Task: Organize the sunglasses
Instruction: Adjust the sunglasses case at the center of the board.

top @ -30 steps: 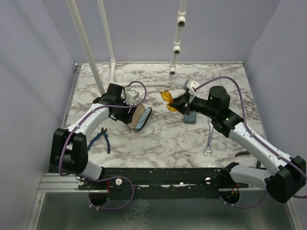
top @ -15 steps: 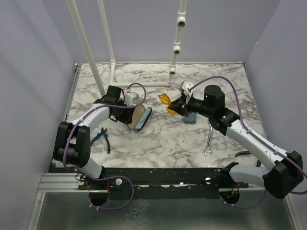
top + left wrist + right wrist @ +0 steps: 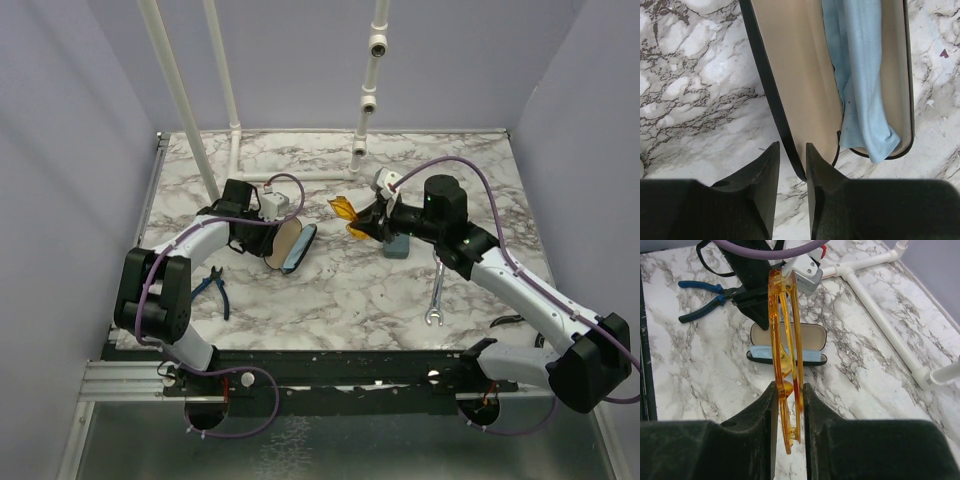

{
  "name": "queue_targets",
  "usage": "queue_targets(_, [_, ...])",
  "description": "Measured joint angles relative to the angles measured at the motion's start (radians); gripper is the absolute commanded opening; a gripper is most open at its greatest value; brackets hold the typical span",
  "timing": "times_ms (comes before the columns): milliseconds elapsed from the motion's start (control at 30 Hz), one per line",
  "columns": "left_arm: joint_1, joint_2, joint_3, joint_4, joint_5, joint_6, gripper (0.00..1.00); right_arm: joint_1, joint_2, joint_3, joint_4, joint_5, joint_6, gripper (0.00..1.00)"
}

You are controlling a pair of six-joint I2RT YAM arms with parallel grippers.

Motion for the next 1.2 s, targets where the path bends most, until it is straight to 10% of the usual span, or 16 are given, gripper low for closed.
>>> queue_targets(400, [0.001, -0.074, -0.040, 0.003, 0.021, 0.082, 0.00, 0.000, 0.047, 0.038, -0.084, -0.013, -0.078, 0.21])
queue_targets(1200, [-0.289, -0.210, -0.075, 0.079, -0.122, 0.433, 0.00, 0.189, 0.164, 0.065, -0.405, 0.262, -0.466, 0.22])
